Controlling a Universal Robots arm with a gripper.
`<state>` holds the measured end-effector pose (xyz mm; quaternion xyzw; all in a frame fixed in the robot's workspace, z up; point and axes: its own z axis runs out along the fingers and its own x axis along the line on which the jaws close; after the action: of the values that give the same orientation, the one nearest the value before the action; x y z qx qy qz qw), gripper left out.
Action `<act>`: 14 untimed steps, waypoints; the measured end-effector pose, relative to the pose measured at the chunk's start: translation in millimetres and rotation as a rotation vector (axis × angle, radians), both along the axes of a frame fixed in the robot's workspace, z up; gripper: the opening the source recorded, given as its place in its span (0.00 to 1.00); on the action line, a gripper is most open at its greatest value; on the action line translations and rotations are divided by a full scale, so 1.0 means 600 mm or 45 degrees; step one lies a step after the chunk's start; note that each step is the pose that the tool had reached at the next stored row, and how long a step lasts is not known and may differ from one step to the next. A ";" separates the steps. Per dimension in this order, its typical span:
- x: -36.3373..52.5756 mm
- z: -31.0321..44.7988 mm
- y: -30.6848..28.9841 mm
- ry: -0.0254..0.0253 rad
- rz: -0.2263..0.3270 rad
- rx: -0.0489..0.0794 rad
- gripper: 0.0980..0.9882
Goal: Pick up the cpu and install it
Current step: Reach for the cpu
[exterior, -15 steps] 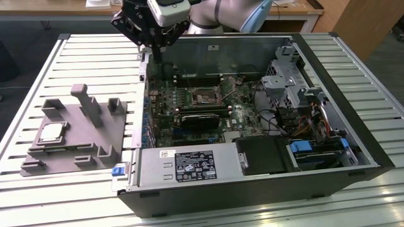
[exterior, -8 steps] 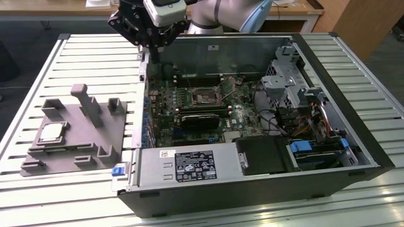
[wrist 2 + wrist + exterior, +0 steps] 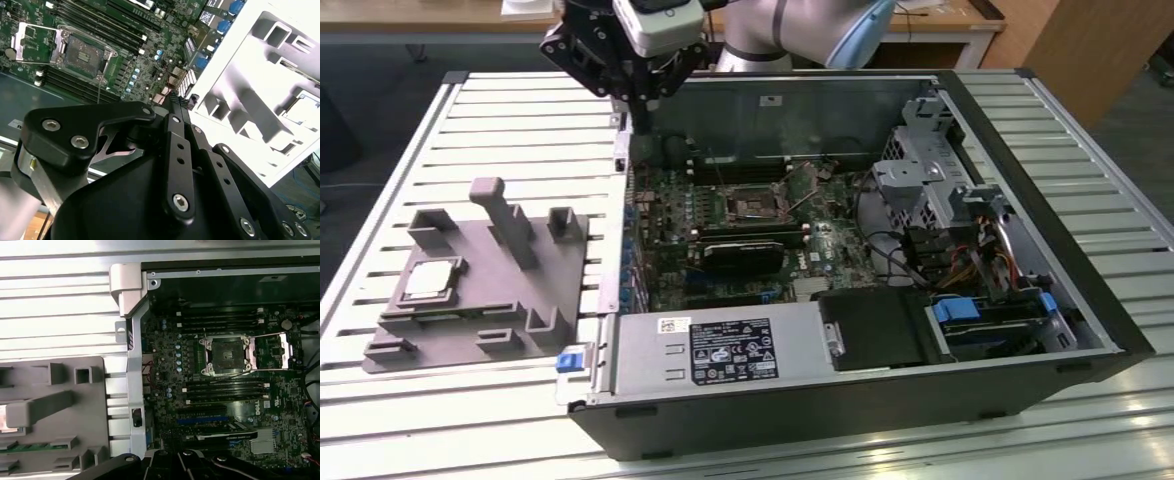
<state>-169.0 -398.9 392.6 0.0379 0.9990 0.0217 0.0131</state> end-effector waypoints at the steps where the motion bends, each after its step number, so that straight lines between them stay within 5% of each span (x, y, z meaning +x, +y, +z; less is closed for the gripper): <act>1: -0.001 0.000 0.0000 0.0000 0.000 0.000 0.01; 14: -0.014 0.000 0.0000 0.0001 0.000 0.000 0.01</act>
<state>-177.6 -398.9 392.5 0.0378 0.9990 0.0217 0.0131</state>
